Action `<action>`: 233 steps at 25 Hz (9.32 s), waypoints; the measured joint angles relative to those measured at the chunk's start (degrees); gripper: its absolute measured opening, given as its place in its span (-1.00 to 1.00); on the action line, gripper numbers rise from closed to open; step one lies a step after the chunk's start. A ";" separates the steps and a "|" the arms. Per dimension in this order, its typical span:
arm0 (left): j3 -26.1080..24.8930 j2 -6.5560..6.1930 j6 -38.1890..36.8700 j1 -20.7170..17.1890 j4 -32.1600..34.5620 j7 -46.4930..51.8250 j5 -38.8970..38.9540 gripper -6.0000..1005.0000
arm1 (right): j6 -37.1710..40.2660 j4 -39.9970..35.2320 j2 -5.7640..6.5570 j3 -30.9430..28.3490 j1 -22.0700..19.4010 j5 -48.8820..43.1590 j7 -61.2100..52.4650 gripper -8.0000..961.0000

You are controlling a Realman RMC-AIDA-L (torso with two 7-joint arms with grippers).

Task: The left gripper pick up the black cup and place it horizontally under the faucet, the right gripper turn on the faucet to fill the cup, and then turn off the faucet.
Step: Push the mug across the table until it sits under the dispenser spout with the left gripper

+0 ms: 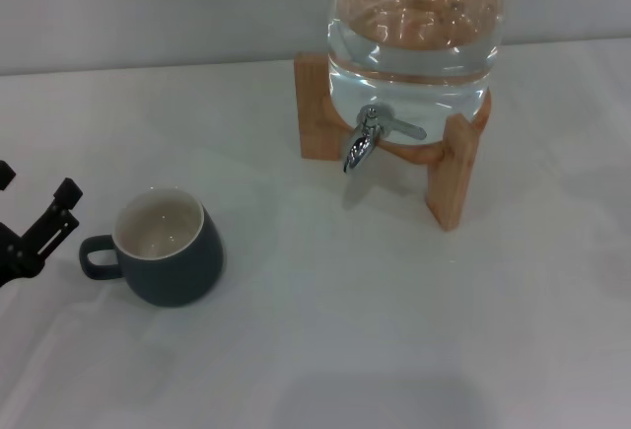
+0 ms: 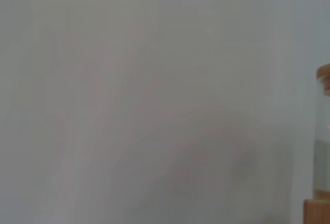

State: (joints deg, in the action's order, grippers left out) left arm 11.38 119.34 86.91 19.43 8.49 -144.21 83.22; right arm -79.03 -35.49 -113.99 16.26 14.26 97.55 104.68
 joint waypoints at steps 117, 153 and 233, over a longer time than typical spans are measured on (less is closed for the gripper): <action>0.40 0.28 -6.69 -7.24 -13.23 -11.79 3.71 0.69 | 1.15 1.38 0.38 0.49 1.41 0.00 0.50 0.75; 0.06 0.34 -7.70 -5.91 -12.75 -17.57 3.89 0.68 | 0.89 1.39 0.32 0.31 1.07 0.00 0.57 0.75; -0.14 0.28 -12.43 -1.50 -13.00 -17.59 7.59 0.66 | 0.69 1.39 0.18 0.14 0.98 0.00 0.61 0.75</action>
State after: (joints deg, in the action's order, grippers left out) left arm 11.24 119.62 74.47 17.92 -4.51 -161.80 90.81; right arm -78.34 -34.10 -113.81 16.39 15.25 97.56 105.29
